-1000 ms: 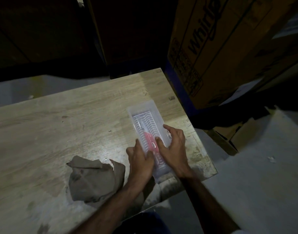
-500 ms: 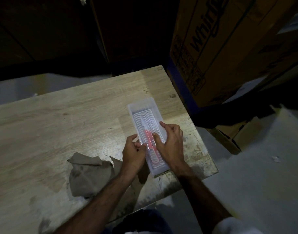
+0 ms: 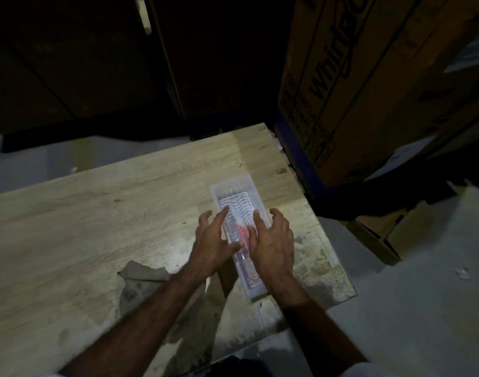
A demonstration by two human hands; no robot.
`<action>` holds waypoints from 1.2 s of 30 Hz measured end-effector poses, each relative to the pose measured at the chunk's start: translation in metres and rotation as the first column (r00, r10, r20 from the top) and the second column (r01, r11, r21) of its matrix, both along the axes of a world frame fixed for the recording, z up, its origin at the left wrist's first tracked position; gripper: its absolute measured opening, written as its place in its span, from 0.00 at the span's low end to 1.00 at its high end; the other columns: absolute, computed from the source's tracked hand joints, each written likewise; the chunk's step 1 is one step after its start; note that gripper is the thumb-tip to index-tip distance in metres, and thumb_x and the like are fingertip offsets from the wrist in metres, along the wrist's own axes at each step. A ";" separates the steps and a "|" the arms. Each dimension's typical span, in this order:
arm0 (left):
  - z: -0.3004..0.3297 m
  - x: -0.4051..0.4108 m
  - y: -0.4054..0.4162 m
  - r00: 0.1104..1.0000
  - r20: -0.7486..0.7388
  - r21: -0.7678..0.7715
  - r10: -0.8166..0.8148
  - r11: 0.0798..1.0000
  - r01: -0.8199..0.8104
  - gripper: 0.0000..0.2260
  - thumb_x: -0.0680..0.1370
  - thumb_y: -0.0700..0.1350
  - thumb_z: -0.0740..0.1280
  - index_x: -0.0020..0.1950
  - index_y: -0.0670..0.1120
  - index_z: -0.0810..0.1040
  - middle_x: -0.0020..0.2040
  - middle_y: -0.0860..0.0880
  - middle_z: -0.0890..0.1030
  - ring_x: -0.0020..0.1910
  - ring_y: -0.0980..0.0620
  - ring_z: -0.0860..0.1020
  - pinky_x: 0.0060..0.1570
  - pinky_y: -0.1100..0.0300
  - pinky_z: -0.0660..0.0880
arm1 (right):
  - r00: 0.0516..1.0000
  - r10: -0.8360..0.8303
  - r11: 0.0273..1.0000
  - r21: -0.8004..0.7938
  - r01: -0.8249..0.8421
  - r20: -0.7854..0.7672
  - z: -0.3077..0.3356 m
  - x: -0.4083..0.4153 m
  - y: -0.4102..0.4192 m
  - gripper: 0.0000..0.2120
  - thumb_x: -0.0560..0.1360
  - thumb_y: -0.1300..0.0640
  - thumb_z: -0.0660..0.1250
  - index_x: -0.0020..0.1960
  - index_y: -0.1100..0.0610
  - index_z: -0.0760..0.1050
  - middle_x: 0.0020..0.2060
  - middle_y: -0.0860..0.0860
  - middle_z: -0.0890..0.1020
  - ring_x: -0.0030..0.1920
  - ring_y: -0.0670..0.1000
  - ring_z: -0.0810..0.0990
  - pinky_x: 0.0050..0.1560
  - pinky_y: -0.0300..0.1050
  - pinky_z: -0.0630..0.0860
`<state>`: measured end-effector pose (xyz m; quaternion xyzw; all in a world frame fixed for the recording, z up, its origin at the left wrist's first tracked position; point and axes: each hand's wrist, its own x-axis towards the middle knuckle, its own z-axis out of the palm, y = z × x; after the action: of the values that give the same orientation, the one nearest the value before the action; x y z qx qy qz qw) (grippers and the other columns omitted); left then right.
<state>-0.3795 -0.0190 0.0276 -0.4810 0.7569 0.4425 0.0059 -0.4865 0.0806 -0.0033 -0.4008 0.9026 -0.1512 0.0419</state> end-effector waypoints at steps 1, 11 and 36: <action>0.006 -0.001 -0.012 0.995 0.064 -0.064 -0.078 0.995 0.082 0.44 0.75 0.54 0.78 0.85 0.53 0.57 0.86 0.45 0.49 0.82 0.41 0.57 0.78 0.42 0.63 | 1.000 0.007 1.000 0.009 -0.007 0.003 0.003 0.002 0.002 0.26 0.81 0.40 0.60 0.76 0.50 0.68 0.72 0.61 0.71 0.69 0.59 0.73 0.65 0.56 0.74; 0.011 -0.053 -0.102 0.938 0.196 -0.135 -0.285 0.940 0.314 0.30 0.86 0.55 0.62 0.83 0.41 0.59 0.81 0.38 0.64 0.78 0.38 0.64 0.77 0.44 0.64 | 0.992 -0.020 0.997 0.075 0.011 0.124 0.000 0.040 0.041 0.53 0.65 0.22 0.62 0.83 0.46 0.54 0.81 0.59 0.58 0.78 0.63 0.61 0.74 0.64 0.64; -0.040 -0.003 -0.050 0.873 0.141 -0.358 -0.467 0.798 0.485 0.38 0.86 0.63 0.53 0.84 0.47 0.36 0.82 0.53 0.30 0.82 0.55 0.31 0.77 0.57 0.43 | 0.984 0.174 0.970 0.175 -0.167 -0.030 -0.020 0.035 0.014 0.40 0.82 0.37 0.52 0.83 0.63 0.49 0.82 0.63 0.46 0.83 0.60 0.43 0.82 0.56 0.44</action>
<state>-0.3821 -0.0685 -0.0125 -0.2772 0.9242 0.2597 0.0401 -0.4519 0.0948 -0.0232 -0.4751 0.8752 -0.0599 0.0689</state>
